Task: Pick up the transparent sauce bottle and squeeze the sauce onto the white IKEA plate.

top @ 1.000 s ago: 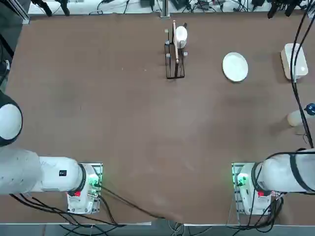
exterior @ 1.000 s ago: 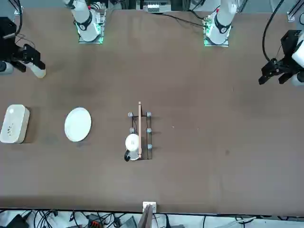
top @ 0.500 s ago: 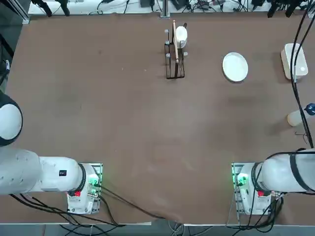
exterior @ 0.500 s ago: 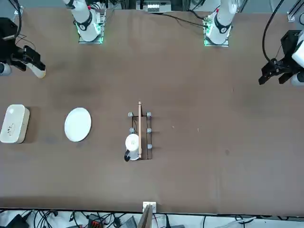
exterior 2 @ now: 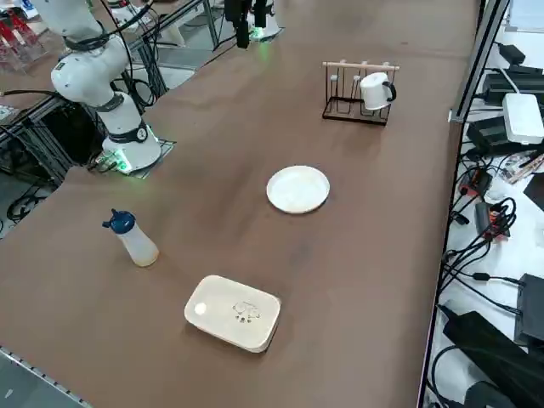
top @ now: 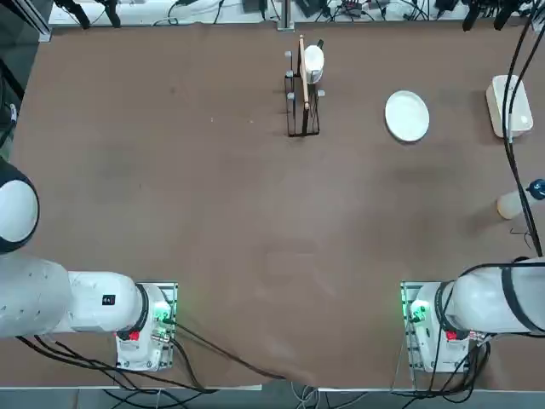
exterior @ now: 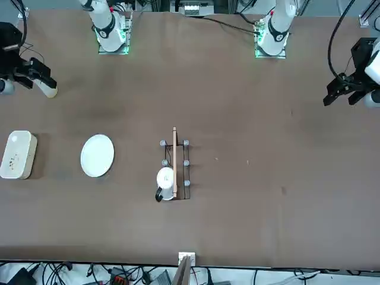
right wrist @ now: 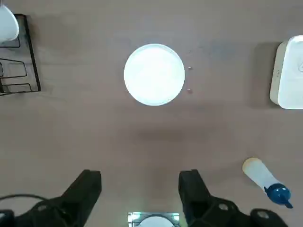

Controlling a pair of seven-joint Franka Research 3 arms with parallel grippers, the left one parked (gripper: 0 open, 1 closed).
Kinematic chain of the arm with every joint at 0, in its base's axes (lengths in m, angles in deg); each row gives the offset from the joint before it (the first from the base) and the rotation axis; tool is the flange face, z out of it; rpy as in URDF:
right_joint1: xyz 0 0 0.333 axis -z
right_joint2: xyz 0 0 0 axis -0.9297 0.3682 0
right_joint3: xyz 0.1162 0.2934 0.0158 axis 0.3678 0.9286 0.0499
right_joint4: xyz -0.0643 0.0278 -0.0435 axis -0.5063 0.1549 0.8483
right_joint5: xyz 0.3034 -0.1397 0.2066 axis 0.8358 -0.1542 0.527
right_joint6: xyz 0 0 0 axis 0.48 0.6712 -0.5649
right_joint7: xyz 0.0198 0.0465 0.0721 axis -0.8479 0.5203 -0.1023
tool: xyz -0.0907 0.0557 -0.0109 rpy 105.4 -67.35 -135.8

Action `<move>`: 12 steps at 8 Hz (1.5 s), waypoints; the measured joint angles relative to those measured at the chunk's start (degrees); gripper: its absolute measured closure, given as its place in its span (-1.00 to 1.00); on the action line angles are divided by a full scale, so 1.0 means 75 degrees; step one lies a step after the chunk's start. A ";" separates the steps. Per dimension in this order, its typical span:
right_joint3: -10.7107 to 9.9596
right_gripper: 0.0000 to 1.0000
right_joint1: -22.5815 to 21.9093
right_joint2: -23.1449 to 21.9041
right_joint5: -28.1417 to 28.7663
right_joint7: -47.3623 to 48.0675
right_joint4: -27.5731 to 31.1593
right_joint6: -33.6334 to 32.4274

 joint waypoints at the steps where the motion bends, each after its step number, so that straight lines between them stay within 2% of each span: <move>1: 0.0000 -1.00 0.0000 0.0034 -0.0028 0.0000 -0.0001 -0.0179; 3: -0.0027 -1.00 0.0042 0.0123 -0.0262 0.0160 -0.0006 -0.1176; 4: -0.0086 -1.00 0.0261 0.0141 -0.0371 0.0250 -0.0007 -0.1761; 6: -0.0207 -1.00 0.0934 0.0151 -0.0386 0.0863 0.0018 -0.2214; 7: -0.0227 -1.00 0.1070 0.0186 -0.0397 0.1487 0.0123 -0.2241; 9: -0.0223 -1.00 0.1101 0.0301 -0.0612 0.2956 0.0487 -0.1891; 12: -0.0133 -1.00 0.1081 0.0361 -0.1222 0.5479 0.1744 -0.0145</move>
